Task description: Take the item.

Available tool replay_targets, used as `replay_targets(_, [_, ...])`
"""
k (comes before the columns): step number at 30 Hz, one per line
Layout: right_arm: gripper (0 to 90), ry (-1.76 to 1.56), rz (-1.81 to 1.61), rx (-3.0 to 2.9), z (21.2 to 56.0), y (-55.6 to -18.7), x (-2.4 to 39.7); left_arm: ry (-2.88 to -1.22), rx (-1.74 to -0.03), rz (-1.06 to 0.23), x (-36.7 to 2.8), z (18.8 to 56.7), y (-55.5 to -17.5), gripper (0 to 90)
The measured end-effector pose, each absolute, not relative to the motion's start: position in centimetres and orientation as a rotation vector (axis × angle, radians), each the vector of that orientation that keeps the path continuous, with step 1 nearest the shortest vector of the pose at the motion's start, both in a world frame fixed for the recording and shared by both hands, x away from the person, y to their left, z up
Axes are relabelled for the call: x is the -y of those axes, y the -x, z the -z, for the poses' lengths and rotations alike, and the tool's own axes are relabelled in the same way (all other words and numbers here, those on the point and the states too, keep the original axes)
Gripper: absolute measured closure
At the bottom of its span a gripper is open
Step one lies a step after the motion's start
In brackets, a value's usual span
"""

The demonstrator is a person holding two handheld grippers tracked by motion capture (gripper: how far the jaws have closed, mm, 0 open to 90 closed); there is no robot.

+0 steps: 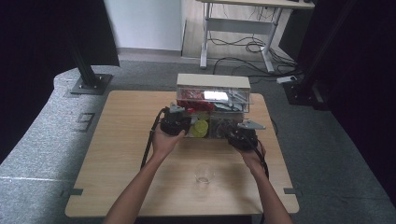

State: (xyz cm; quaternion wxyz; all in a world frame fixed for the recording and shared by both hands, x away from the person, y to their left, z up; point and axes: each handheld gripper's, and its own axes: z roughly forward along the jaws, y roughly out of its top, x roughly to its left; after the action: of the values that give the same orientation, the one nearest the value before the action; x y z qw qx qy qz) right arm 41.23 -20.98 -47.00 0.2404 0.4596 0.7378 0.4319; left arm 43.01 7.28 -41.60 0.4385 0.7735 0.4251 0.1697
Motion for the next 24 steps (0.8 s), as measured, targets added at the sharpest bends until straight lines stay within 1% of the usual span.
replay_targets(20, [51.7,-1.206,-1.166,-2.039,47.5,-42.1,17.7,-1.923,-1.053,-0.416,-7.1,41.9,-43.1,88.2])
replay_targets(22, [54.2,-1.211,-1.152,-2.031,47.6,-42.2,17.5,-1.925,-1.052,-0.413,-7.0,42.0,-43.1,88.2])
replay_targets(24, [60.1,-1.219,-1.126,-2.024,47.8,-42.3,17.4,-1.928,-1.052,-0.414,-7.0,42.0,-43.1,88.2])
